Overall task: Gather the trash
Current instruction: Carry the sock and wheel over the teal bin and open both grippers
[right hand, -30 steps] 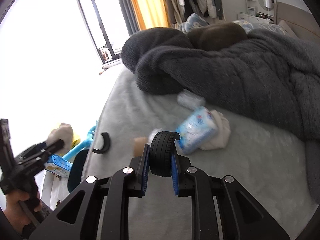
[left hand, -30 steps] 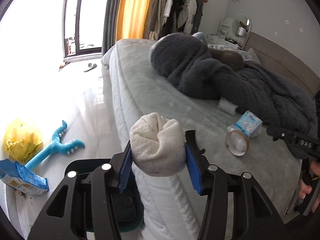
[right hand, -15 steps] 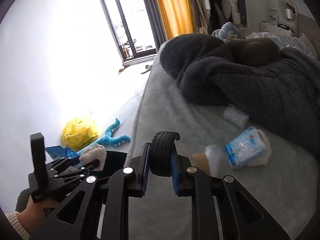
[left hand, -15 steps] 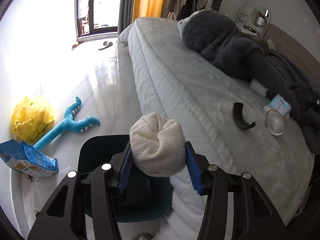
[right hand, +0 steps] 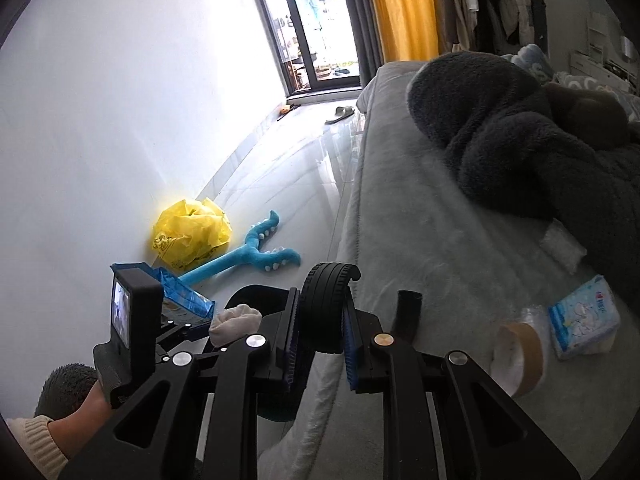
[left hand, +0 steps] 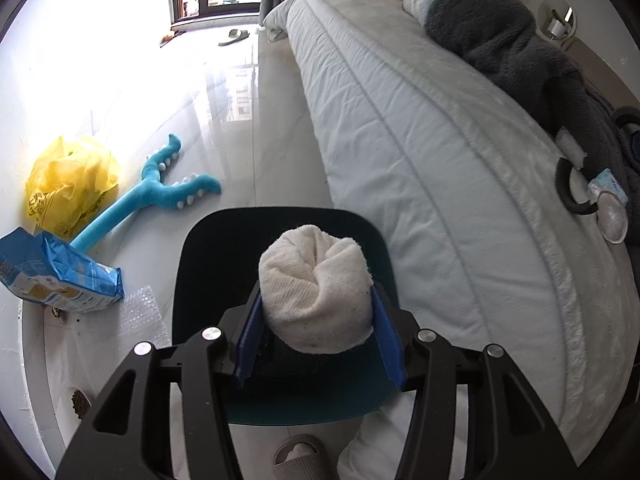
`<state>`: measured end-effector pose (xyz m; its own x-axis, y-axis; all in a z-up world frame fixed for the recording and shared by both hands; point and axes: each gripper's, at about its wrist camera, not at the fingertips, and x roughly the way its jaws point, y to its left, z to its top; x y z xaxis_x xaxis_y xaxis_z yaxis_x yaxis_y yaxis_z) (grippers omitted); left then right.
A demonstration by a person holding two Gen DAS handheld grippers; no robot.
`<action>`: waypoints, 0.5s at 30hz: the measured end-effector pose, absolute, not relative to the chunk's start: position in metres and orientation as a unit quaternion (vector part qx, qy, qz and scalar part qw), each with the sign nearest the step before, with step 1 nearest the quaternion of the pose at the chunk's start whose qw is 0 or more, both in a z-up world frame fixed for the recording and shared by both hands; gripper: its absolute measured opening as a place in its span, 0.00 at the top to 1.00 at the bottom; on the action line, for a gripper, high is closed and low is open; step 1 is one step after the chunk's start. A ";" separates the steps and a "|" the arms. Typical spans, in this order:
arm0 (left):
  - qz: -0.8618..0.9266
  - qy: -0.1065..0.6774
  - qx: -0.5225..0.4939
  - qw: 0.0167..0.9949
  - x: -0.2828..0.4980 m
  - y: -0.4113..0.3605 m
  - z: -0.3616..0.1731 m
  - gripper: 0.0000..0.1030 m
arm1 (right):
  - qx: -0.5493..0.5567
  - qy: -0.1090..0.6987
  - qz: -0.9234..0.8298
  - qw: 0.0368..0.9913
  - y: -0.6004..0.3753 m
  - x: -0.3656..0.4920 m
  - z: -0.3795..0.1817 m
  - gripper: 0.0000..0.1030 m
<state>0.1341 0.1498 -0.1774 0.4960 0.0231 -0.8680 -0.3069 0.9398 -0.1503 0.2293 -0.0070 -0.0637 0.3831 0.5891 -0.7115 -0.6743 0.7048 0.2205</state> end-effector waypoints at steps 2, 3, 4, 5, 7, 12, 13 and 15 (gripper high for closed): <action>0.098 0.500 -0.150 0.847 0.133 0.157 -0.184 0.47 | -0.059 0.409 0.388 0.824 0.005 0.227 -0.068 0.81; 0.099 0.505 -0.152 0.844 0.132 0.160 -0.187 0.47 | -0.061 0.411 0.391 0.821 0.009 0.225 -0.071 0.81; 0.100 0.509 -0.154 0.841 0.131 0.164 -0.191 0.47 | -0.065 0.414 0.393 0.818 0.015 0.224 -0.073 0.81; 0.100 0.513 -0.157 0.838 0.130 0.167 -0.195 0.47 | -0.069 0.419 0.396 0.814 0.021 0.223 -0.077 0.81; 0.102 0.523 -0.161 0.831 0.129 0.174 -0.202 0.47 | -0.076 0.425 0.400 0.808 0.031 0.222 -0.083 0.81; 0.105 0.545 -0.186 0.811 0.125 0.189 -0.221 0.47 | -0.082 0.442 0.408 0.795 0.052 0.222 -0.097 0.81; 0.105 0.548 -0.193 0.807 0.123 0.192 -0.225 0.47 | -0.083 0.444 0.409 0.793 0.055 0.222 -0.099 0.81; 0.106 0.554 -0.204 0.801 0.121 0.197 -0.231 0.47 | -0.088 0.450 0.411 0.788 0.063 0.221 -0.104 0.81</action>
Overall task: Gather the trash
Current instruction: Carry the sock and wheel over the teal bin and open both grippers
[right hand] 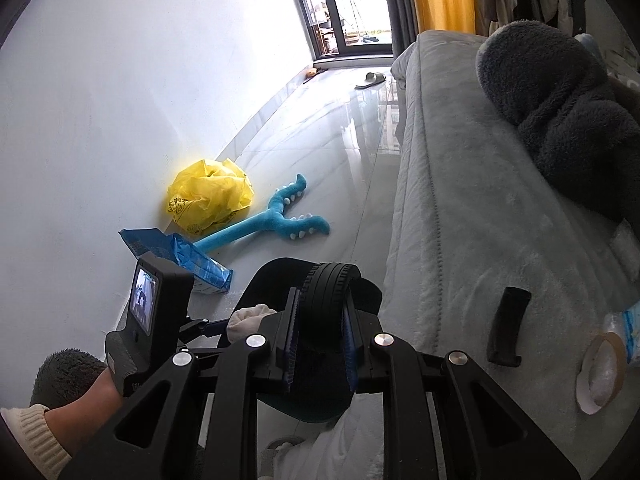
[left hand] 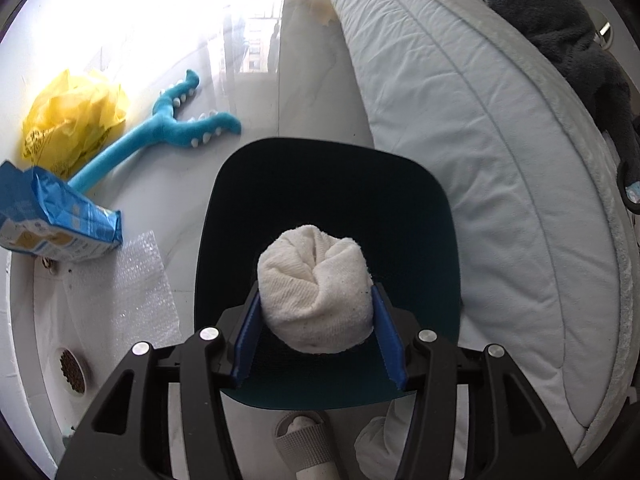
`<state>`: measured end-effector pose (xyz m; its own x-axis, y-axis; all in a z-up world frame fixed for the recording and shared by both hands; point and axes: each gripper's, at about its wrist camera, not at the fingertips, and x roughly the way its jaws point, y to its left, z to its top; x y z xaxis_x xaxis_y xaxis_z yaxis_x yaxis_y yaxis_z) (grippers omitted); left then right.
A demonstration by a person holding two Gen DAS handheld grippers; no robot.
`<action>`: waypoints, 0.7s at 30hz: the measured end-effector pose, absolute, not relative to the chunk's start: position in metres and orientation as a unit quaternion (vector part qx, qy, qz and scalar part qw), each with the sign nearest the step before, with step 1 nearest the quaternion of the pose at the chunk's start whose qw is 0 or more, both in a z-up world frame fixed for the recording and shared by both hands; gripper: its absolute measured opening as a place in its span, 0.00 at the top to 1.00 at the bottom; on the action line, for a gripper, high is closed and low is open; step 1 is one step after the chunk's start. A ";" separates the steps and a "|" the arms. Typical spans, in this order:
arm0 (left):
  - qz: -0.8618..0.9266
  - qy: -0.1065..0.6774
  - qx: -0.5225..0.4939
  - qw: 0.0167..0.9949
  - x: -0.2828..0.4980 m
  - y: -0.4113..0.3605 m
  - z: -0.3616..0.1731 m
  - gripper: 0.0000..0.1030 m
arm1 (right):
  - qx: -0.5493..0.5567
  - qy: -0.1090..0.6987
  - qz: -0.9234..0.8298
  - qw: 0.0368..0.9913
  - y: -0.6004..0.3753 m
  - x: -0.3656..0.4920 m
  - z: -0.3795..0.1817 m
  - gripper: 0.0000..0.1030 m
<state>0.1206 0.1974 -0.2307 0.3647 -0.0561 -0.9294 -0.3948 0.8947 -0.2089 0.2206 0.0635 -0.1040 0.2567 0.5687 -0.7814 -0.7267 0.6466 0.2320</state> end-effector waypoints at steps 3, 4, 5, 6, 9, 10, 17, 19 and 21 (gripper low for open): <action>0.106 0.559 -0.217 0.793 0.116 0.205 -0.238 0.46 | -0.094 0.460 0.413 0.781 0.074 0.219 -0.112 0.81; 0.107 0.559 -0.220 0.792 0.115 0.208 -0.240 0.45 | -0.096 0.463 0.413 0.778 0.078 0.220 -0.116 0.81; 0.106 0.560 -0.223 0.791 0.114 0.210 -0.241 0.44 | -0.096 0.466 0.413 0.776 0.079 0.221 -0.118 0.81; 0.106 0.560 -0.227 0.790 0.112 0.211 -0.242 0.43 | -0.098 0.469 0.414 0.774 0.082 0.221 -0.121 0.81; 0.109 0.553 -0.229 0.793 0.109 0.217 -0.239 0.33 | -0.102 0.480 0.414 0.766 0.092 0.222 -0.130 0.81; 0.108 0.549 -0.231 0.796 0.108 0.219 -0.237 0.29 | -0.105 0.484 0.414 0.764 0.095 0.222 -0.133 0.81; 0.111 0.517 -0.240 0.814 0.101 0.233 -0.220 0.21 | -0.115 0.511 0.406 0.749 0.111 0.226 -0.155 0.81; 0.115 0.505 -0.234 0.823 0.099 0.235 -0.212 0.19 | -0.117 0.518 0.403 0.746 0.114 0.227 -0.162 0.81; 0.117 0.490 -0.227 0.833 0.095 0.237 -0.202 0.18 | -0.119 0.526 0.400 0.741 0.118 0.227 -0.169 0.81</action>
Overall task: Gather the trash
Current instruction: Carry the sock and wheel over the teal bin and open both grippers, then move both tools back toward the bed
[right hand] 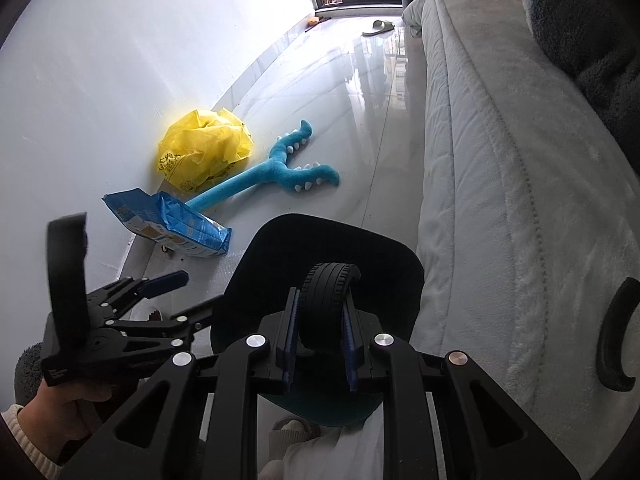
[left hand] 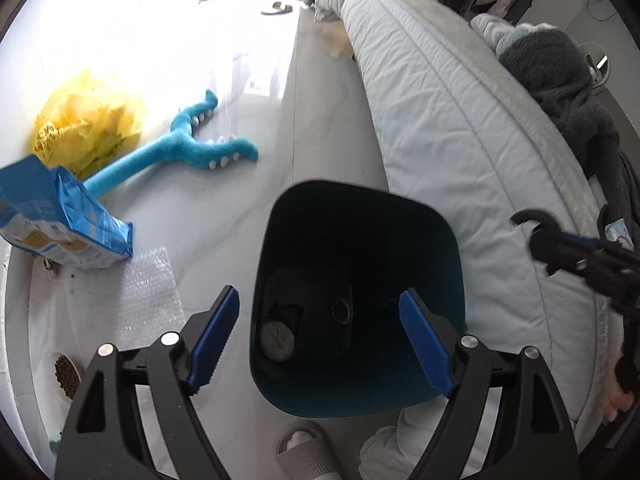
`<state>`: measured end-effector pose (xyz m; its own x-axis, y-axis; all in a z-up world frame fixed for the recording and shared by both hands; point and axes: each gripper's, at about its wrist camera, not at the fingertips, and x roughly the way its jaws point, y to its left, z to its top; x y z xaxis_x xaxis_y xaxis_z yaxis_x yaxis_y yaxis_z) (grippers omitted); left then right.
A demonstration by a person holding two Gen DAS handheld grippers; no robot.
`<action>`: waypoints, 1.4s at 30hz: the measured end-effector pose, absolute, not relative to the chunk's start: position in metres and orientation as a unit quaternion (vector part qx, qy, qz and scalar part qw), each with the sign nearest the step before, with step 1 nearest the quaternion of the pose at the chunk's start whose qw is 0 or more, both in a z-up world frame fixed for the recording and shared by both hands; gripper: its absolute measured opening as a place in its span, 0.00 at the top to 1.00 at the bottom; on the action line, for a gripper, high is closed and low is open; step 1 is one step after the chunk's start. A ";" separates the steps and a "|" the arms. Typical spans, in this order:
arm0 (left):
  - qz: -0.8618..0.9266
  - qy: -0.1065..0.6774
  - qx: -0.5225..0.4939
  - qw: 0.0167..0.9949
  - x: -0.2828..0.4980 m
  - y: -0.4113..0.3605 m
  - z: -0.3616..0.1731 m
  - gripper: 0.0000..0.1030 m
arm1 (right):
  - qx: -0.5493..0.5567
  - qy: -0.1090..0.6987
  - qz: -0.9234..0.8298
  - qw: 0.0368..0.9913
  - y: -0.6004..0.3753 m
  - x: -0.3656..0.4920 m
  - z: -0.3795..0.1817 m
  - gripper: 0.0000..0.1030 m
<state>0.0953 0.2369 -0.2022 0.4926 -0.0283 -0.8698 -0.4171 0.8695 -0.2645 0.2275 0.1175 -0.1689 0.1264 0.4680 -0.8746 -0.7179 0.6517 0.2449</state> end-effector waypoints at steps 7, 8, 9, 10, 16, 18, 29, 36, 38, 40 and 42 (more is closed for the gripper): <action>0.129 0.445 -0.197 0.864 0.085 0.243 -0.168 0.17 | -0.119 0.545 0.400 0.727 0.132 0.225 -0.186 0.81; 0.132 0.440 -0.193 0.867 0.083 0.245 -0.165 0.18 | -0.119 0.548 0.400 0.725 0.135 0.224 -0.189 0.81; 0.135 0.435 -0.189 0.870 0.081 0.245 -0.161 0.18 | -0.120 0.550 0.400 0.724 0.136 0.224 -0.191 0.81; 0.136 0.428 -0.185 0.874 0.080 0.246 -0.156 0.20 | -0.122 0.552 0.399 0.722 0.138 0.224 -0.194 0.81; 0.145 0.386 -0.163 0.896 0.069 0.254 -0.127 0.24 | -0.128 0.567 0.399 0.709 0.150 0.220 -0.214 0.81; 0.148 0.380 -0.159 0.899 0.066 0.257 -0.123 0.28 | -0.131 0.572 0.398 0.705 0.154 0.219 -0.221 0.81; 0.145 0.355 -0.143 0.912 0.058 0.258 -0.105 0.31 | -0.144 0.580 0.411 0.688 0.174 0.208 -0.235 0.80; 0.149 0.332 -0.149 0.919 0.051 0.261 -0.091 0.31 | -0.145 0.580 0.407 0.690 0.169 0.209 -0.232 0.58; 0.145 0.326 -0.147 0.923 0.052 0.257 -0.086 0.31 | -0.143 0.577 0.406 0.694 0.166 0.209 -0.226 0.57; 0.141 0.318 -0.143 0.926 0.051 0.254 -0.080 0.31 | -0.139 0.573 0.406 0.698 0.162 0.210 -0.221 0.53; 0.140 0.314 -0.133 0.929 0.051 0.249 -0.076 0.31 | -0.135 0.567 0.408 0.703 0.159 0.209 -0.213 0.51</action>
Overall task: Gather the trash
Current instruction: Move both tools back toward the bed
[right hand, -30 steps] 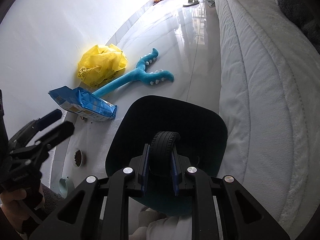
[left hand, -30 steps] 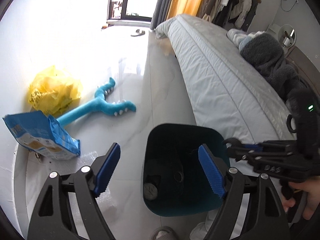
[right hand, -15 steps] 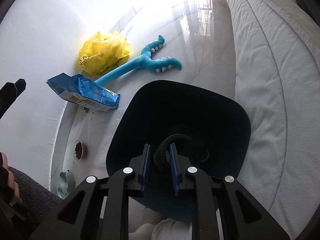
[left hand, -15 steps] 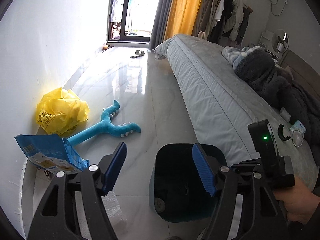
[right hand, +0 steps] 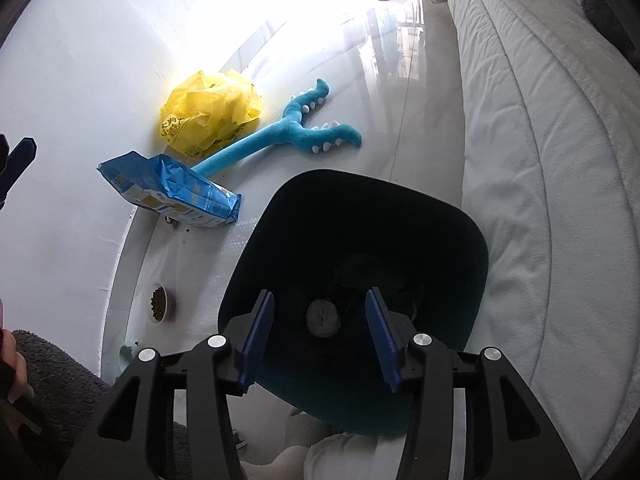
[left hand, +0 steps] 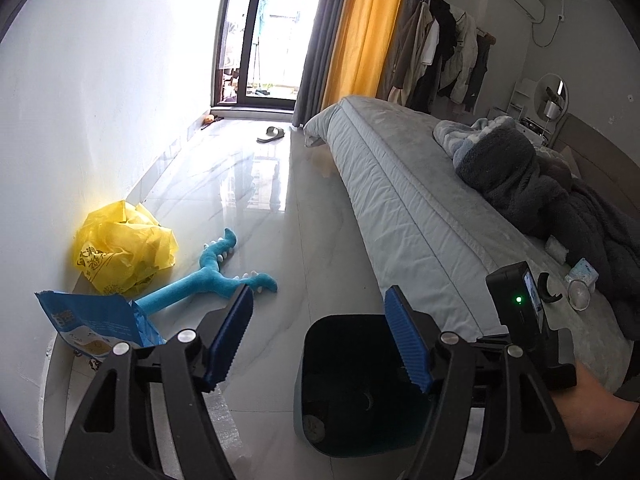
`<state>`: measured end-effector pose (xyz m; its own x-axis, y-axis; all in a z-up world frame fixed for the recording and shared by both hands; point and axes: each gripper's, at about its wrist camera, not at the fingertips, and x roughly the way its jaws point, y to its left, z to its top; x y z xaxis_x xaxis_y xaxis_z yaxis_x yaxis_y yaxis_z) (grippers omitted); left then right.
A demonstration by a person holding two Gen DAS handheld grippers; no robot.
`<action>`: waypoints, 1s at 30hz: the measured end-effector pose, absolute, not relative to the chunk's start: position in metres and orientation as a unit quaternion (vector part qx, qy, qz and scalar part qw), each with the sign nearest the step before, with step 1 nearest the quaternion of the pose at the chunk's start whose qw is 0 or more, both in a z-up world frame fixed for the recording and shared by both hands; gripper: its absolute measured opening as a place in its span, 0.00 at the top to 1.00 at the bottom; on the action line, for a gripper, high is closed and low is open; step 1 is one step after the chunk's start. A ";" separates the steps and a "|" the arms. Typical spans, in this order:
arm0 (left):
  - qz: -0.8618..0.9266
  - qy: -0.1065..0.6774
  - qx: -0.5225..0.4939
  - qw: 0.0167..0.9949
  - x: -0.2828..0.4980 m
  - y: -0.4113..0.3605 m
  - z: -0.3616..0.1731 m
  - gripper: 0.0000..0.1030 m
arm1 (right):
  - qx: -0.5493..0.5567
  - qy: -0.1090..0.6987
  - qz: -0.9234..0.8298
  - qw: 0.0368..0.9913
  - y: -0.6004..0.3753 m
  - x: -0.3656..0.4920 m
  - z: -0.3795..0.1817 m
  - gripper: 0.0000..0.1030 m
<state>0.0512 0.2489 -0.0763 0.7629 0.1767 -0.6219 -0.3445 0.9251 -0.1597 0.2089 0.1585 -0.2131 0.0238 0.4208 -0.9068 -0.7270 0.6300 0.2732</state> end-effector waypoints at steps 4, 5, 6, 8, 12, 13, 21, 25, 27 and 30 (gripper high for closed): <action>0.143 0.303 -0.118 0.935 0.052 0.241 -0.067 0.30 | -0.140 0.547 0.416 0.713 0.151 0.202 -0.195 0.49; 0.140 0.299 -0.122 0.936 0.053 0.240 -0.064 0.30 | -0.141 0.541 0.419 0.715 0.149 0.200 -0.190 0.49; 0.137 0.293 -0.126 0.938 0.054 0.238 -0.061 0.30 | -0.143 0.533 0.423 0.718 0.147 0.198 -0.183 0.47; 0.132 0.285 -0.126 0.941 0.056 0.234 -0.054 0.28 | -0.147 0.516 0.430 0.726 0.142 0.195 -0.171 0.46; 0.123 0.276 -0.114 0.946 0.062 0.221 -0.045 0.26 | -0.151 0.488 0.437 0.740 0.127 0.191 -0.150 0.45; 0.120 0.274 -0.111 0.948 0.063 0.217 -0.043 0.25 | -0.150 0.482 0.438 0.744 0.123 0.190 -0.145 0.45; 0.094 0.257 -0.118 0.955 0.072 0.197 -0.032 0.22 | -0.153 0.437 0.426 0.777 0.079 0.188 -0.104 0.45; 0.076 0.256 -0.125 0.956 0.081 0.184 -0.030 0.22 | -0.154 0.420 0.416 0.792 0.054 0.187 -0.088 0.45; 0.068 0.256 -0.122 0.957 0.084 0.175 -0.029 0.21 | -0.153 0.415 0.408 0.798 0.039 0.188 -0.082 0.45; 0.056 0.258 -0.117 0.957 0.091 0.162 -0.029 0.21 | -0.156 0.408 0.393 0.809 0.019 0.191 -0.074 0.45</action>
<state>0.0915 0.1617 -0.0294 0.8605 0.0465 -0.5074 -0.1677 0.9662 -0.1959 0.1911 0.0185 -0.0742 0.3576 0.5090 -0.7829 -0.7634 0.6422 0.0688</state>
